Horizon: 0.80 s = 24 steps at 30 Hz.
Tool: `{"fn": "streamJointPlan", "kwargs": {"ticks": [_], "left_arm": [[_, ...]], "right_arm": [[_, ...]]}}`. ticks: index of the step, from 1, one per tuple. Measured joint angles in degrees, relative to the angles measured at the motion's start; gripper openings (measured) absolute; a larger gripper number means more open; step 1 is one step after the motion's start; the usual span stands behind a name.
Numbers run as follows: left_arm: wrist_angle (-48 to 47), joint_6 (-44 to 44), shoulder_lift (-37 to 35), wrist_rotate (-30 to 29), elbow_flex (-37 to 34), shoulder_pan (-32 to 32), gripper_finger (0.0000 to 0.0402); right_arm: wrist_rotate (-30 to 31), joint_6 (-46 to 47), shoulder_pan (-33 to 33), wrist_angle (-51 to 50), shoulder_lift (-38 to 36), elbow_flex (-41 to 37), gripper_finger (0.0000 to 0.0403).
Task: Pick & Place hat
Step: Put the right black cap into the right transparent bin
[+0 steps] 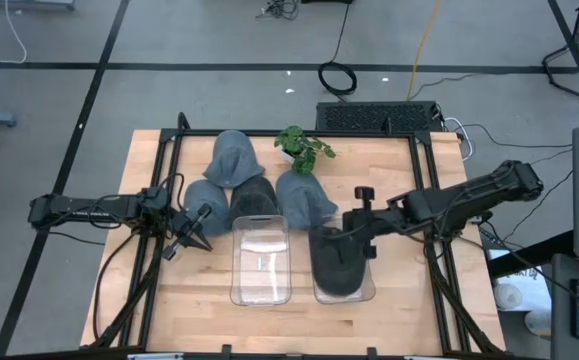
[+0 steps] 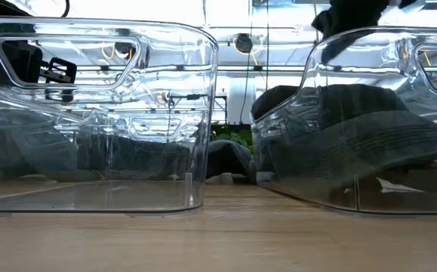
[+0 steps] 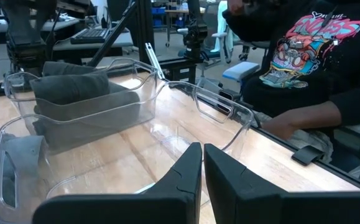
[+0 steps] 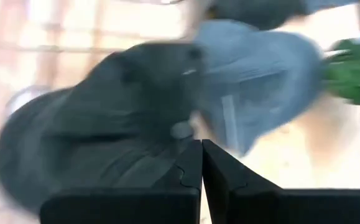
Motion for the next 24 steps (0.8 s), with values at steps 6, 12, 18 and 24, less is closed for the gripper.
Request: {"fn": "streamJointPlan", "kwargs": {"ticks": [6,12,18,24], "left_arm": [[0.02,0.00,0.00,0.00,0.00,0.00,0.0026],[0.02,0.00,0.00,0.00,0.00,0.01,0.0026],[0.02,0.00,0.00,0.00,0.00,0.01,0.0026],[0.02,0.00,0.02,0.00,0.00,0.01,0.0026]], "right_arm": [[-13.86,0.30,6.15,2.55,0.04,-1.36,0.0000],[-18.39,5.78,9.56,3.68,0.04,-6.00,0.0000],[-15.14,6.64,7.05,12.28,0.08,-15.84,0.0000],[-5.97,5.82,5.19,16.07,0.01,-20.39,0.0000]]}}
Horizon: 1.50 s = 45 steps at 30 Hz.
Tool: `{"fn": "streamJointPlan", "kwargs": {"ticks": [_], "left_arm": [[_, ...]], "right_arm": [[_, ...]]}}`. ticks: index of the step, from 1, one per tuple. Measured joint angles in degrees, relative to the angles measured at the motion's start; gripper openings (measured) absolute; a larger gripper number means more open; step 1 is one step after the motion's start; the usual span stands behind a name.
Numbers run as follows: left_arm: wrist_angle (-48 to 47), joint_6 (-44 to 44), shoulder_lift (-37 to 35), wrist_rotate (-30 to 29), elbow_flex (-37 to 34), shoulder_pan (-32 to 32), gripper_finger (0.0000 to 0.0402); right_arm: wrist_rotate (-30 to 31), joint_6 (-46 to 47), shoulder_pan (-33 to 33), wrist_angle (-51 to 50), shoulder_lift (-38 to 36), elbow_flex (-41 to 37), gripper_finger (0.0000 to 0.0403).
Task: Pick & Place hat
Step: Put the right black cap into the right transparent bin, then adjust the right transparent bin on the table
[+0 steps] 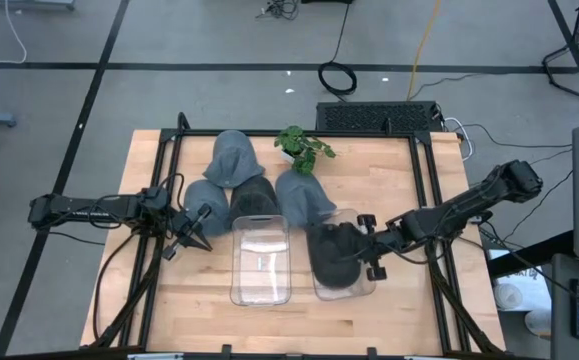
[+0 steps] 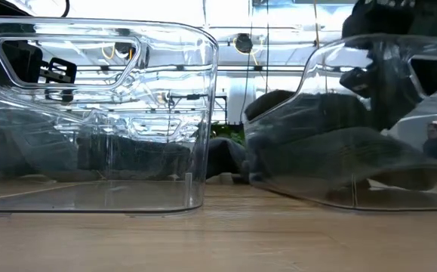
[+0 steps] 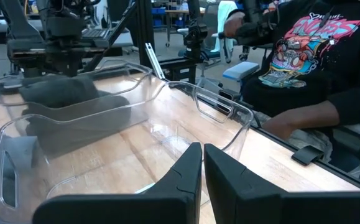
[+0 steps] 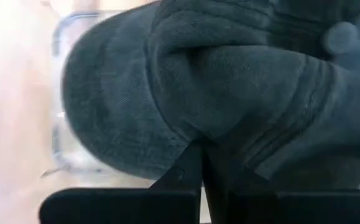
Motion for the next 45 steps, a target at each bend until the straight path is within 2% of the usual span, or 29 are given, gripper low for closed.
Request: {"fn": "streamJointPlan", "kwargs": {"ticks": [13,16,22,24,36,45], "left_arm": [[0.00,0.00,-0.02,0.00,0.00,0.01,0.0026],[-0.01,0.00,0.00,0.00,0.00,-0.01,0.0026],[0.00,0.00,-0.02,0.00,0.00,-0.01,0.0026],[0.00,0.00,0.00,0.00,0.00,0.00,0.0026],[-0.01,0.00,-0.01,0.00,0.00,-0.01,0.0026],[0.00,0.00,0.00,0.00,0.00,-0.01,0.0026]], "right_arm": [[-0.29,0.20,0.14,0.61,-2.89,2.32,0.0000],[-2.44,1.89,0.63,0.70,-4.49,3.10,0.0000],[-15.14,7.88,3.40,0.24,-6.16,3.17,0.0000],[-17.27,8.94,4.78,0.14,-6.11,3.17,0.0000],[-16.11,9.39,10.01,1.16,-0.22,3.32,0.0000],[-24.83,18.91,10.36,2.94,0.31,3.19,0.0000]]}}
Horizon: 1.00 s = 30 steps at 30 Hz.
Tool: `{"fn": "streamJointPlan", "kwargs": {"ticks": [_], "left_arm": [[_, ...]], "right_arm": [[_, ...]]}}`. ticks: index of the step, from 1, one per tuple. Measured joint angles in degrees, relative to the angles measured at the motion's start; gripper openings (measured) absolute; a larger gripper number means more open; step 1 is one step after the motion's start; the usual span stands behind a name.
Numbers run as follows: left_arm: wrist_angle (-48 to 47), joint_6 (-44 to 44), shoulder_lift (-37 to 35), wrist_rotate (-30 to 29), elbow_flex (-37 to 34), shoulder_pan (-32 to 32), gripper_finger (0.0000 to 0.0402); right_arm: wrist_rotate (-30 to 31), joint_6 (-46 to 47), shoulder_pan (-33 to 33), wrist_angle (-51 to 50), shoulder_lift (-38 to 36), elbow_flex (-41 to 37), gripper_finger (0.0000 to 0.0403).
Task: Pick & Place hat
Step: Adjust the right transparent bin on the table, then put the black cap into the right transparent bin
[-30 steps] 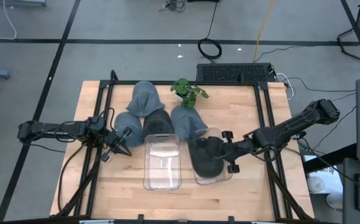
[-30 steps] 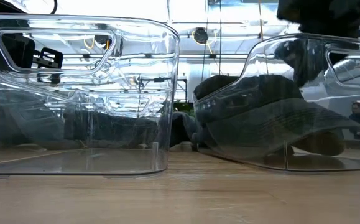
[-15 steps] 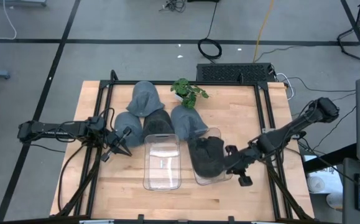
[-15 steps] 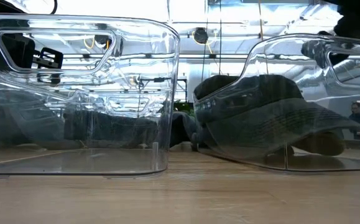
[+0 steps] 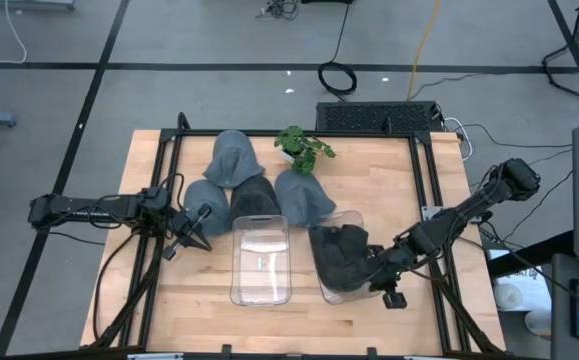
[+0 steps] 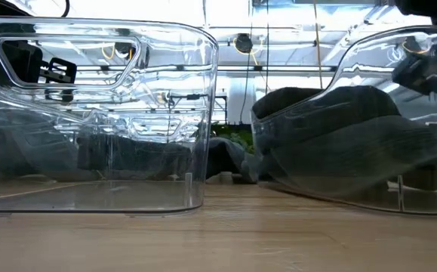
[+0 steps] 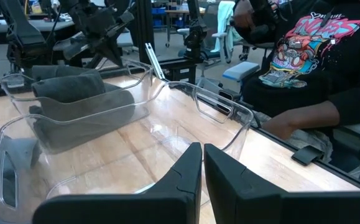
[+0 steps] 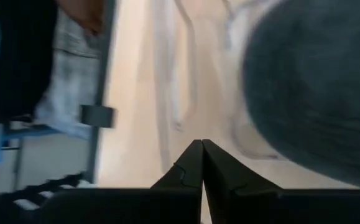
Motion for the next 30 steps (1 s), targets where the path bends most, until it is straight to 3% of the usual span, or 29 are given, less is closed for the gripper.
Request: {"fn": "streamJointPlan", "kwargs": {"ticks": [8,20,26,30], "left_arm": [[0.00,0.00,-0.01,0.00,0.00,0.02,0.0026],[0.00,0.00,-0.02,0.00,0.00,0.00,0.0026],[-0.01,0.00,0.00,0.00,0.00,0.01,0.0026],[0.00,0.00,0.00,0.00,0.00,0.00,0.0026]], "right_arm": [[-6.47,-0.59,0.61,9.77,-0.02,-0.02,0.0000],[-5.71,-13.05,-0.25,13.49,-5.27,-0.02,0.0000],[4.11,-20.14,-0.21,11.28,-15.42,-0.02,0.0000],[16.94,-24.61,-0.21,7.30,-23.03,-0.02,0.0000]]}}
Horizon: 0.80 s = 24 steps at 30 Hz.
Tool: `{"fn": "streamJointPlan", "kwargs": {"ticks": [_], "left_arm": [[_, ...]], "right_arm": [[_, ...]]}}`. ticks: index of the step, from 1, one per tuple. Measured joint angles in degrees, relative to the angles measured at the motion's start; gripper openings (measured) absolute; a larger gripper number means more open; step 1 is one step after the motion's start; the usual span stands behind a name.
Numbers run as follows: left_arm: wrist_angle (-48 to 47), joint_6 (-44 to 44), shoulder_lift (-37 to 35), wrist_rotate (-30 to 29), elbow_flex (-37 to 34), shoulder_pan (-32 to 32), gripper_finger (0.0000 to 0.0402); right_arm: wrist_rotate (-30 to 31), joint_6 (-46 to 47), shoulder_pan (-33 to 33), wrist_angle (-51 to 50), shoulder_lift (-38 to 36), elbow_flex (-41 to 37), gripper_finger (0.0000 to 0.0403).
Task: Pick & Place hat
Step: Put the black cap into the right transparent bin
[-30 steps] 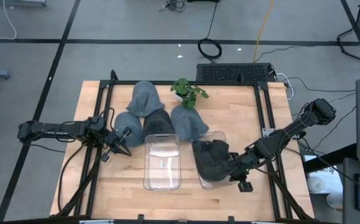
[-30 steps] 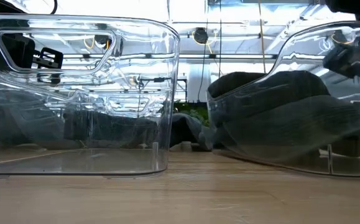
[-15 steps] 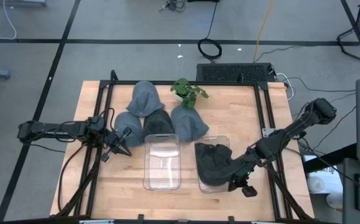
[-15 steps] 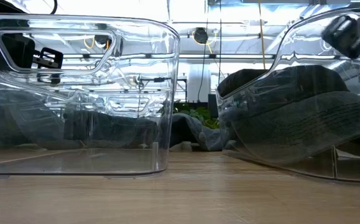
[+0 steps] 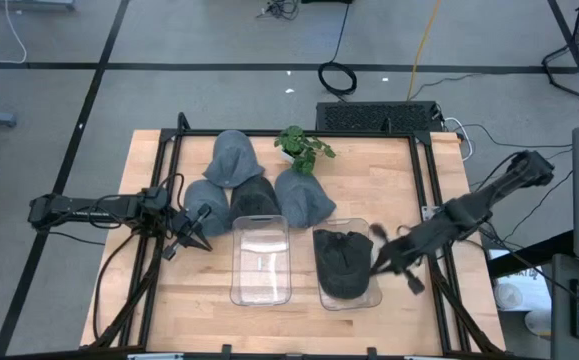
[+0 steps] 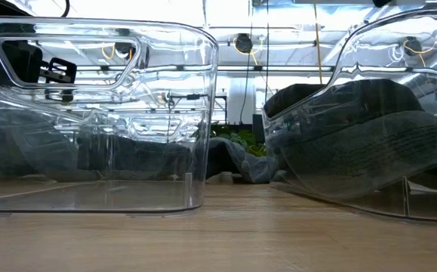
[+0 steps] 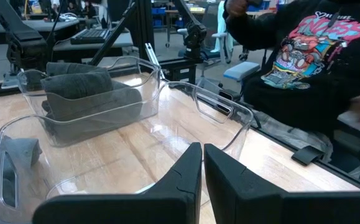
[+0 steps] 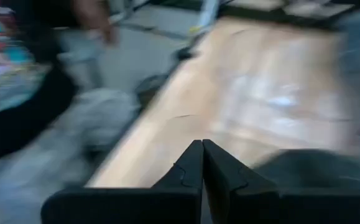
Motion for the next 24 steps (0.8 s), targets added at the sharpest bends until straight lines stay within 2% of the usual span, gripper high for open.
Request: {"fn": "streamJointPlan", "kwargs": {"ticks": [4,8,11,19,24], "left_arm": [[-0.02,0.00,-0.02,0.00,0.00,0.01,0.0026],[-0.02,0.00,-0.01,0.00,0.00,0.00,0.0026],[-0.02,0.00,0.00,0.00,0.00,0.00,0.0026],[1.82,-0.47,0.00,-0.23,0.02,-0.01,0.0026],[9.62,-0.54,0.00,-0.89,0.02,-0.01,0.0026]], "right_arm": [[13.51,-3.40,-0.02,-0.54,-7.62,-2.19,0.0000],[21.99,-4.85,-0.01,4.49,-13.63,-7.48,0.0000],[23.62,-6.69,-0.02,11.80,-16.67,-12.84,0.0000],[23.65,-19.43,-0.02,33.30,-19.94,-27.10,0.0000],[23.70,-23.63,-0.02,46.76,-20.90,-31.06,0.0001]]}}
